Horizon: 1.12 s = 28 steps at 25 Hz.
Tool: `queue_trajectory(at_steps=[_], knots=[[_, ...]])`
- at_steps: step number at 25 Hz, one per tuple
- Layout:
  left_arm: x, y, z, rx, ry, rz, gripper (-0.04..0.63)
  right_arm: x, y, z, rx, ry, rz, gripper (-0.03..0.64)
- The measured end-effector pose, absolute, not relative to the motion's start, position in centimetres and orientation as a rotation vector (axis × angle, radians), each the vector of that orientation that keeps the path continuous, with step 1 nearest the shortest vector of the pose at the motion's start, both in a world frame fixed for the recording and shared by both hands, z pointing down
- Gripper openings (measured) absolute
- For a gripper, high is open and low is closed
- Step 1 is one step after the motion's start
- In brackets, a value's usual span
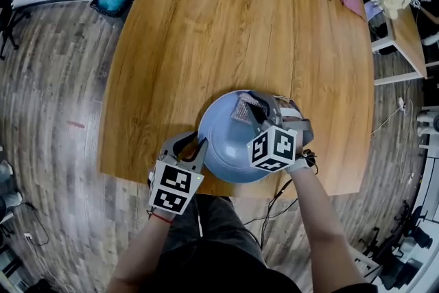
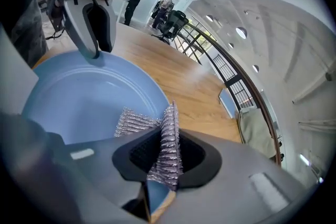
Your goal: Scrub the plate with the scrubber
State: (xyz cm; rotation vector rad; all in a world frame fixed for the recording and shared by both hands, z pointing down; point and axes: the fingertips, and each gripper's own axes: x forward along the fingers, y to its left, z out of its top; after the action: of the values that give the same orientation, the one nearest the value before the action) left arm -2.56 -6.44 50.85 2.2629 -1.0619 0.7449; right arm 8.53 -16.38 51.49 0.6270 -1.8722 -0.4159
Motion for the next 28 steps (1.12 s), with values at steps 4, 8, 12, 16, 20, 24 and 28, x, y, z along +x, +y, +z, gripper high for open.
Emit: queue_trajectory(at_steps=[4, 8, 12, 16, 20, 24, 28], knots=[[-2.5, -6.4, 50.9, 2.263, -1.074, 0.750, 0.083, 12.0, -15.7, 51.6, 0.667, -1.804, -0.376, 0.084], [-2.5, -6.5, 50.9, 2.264, -1.080, 0.748, 0.084, 13.9, -13.8, 51.7, 0.678, -1.782, -0.314, 0.084], [-2.6, -6.6, 50.8, 2.267, -1.091, 0.754, 0.084, 14.6, -11.4, 51.8, 0.640, -1.756, -0.290, 0.083], [-2.6, -6.6, 50.9, 2.267, -1.108, 0.757, 0.083, 14.8, -8.9, 52.0, 0.595, -1.732, -0.260, 0.083], [-2.5, -6.7, 50.9, 2.269, -1.113, 0.767, 0.078, 14.5, -6.6, 52.0, 0.559, -1.737, -0.209, 0.081], [-2.3, -6.8, 50.8, 2.274, -1.121, 0.770, 0.067, 13.0, -4.3, 51.9, 0.507, -1.779, -0.183, 0.081], [-2.2, -6.9, 50.9, 2.267, -1.129, 0.760, 0.067, 10.3, -2.6, 52.0, 0.455, -1.861, -0.178, 0.081]])
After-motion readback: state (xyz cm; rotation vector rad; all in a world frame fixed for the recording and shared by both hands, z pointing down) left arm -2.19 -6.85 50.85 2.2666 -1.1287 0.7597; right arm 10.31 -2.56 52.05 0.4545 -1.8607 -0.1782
